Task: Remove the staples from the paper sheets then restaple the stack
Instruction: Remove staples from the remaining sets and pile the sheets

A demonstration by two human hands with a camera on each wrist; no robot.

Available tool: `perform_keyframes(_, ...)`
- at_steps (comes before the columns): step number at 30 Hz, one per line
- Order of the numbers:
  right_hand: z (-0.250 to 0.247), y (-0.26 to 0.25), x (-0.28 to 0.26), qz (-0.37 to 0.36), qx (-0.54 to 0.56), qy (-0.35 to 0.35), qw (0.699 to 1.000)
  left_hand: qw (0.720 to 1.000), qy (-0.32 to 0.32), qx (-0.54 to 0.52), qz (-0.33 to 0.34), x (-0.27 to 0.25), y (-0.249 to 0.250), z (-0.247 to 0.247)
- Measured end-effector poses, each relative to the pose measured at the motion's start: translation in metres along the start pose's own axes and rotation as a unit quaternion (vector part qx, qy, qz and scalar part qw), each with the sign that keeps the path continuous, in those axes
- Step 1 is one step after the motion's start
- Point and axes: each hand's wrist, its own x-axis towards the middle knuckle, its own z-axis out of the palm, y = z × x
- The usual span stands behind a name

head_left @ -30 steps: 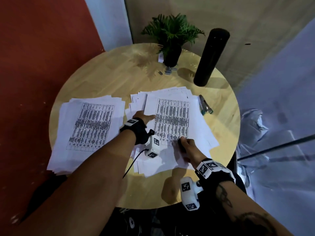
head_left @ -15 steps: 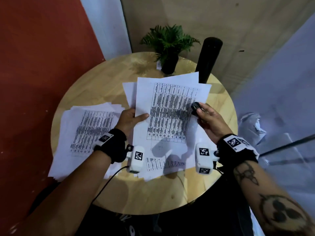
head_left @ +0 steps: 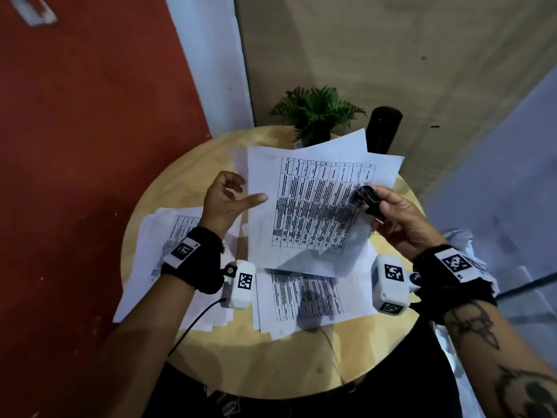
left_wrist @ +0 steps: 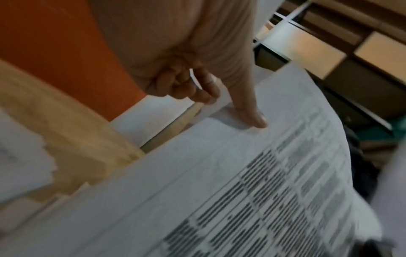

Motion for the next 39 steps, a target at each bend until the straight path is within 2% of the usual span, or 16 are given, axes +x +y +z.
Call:
perform_keyframes(4,-0.001,-0.010,0.000,-0.010,-0.011,0.006,1.000,0.994,0.008,-0.085,-0.071,-0.004,0.016,0.005)
perform_keyframes(7,-0.001,-0.021,-0.004,-0.013,-0.031,0.003,0.999,0.998,0.016,-0.059,-0.003,-0.005,0.033,0.006)
perform_keyframes(12,0.004,-0.040,-0.013,-0.031,-0.032,-0.013,0.999,0.989,-0.051,0.053,0.127,0.009,0.086,0.012)
perform_keyframes(13,0.005,-0.042,-0.015,-0.034,-0.031,-0.016,0.999,0.980,-0.058,0.105,0.159,0.011,0.095,0.012)
perform_keyframes(15,0.006,-0.047,-0.018,-0.036,-0.033,-0.016,0.999,0.931,-0.086,0.278,0.220,0.013,0.116,0.013)
perform_keyframes(17,0.007,-0.051,-0.021,-0.038,-0.034,-0.014,0.999,0.876,-0.127,0.410,0.221,0.010,0.135,0.018)
perform_keyframes(18,0.008,-0.052,-0.022,-0.040,-0.033,-0.012,0.999,0.868,-0.145,0.424,0.216,0.008,0.142,0.021)
perform_keyframes(22,0.014,-0.057,-0.029,-0.055,-0.014,-0.001,0.998,0.901,-0.212,0.316,0.210,0.002,0.153,0.022)
perform_keyframes(24,0.018,-0.057,-0.033,-0.059,-0.013,0.002,0.998,0.909,-0.217,0.295,0.201,-0.003,0.157,0.021)
perform_keyframes(29,0.028,-0.059,-0.040,-0.061,-0.005,-0.007,0.998,0.898,-0.213,0.333,0.193,-0.010,0.164,0.023)
perform_keyframes(34,0.039,-0.064,-0.045,-0.070,0.001,-0.003,0.998,0.920,-0.200,0.282,0.184,-0.015,0.169,0.017)
perform_keyframes(36,0.047,-0.067,-0.046,-0.085,0.000,0.028,0.996,0.922,-0.205,0.271,0.183,-0.018,0.174,0.015)
perform_keyframes(38,0.057,-0.069,-0.044,-0.141,-0.013,0.117,0.983,0.920,-0.216,0.268,0.187,-0.022,0.180,0.011)
perform_keyframes(39,0.062,-0.070,-0.042,-0.188,-0.024,0.180,0.965,0.920,-0.223,0.264,0.187,-0.023,0.183,0.009)
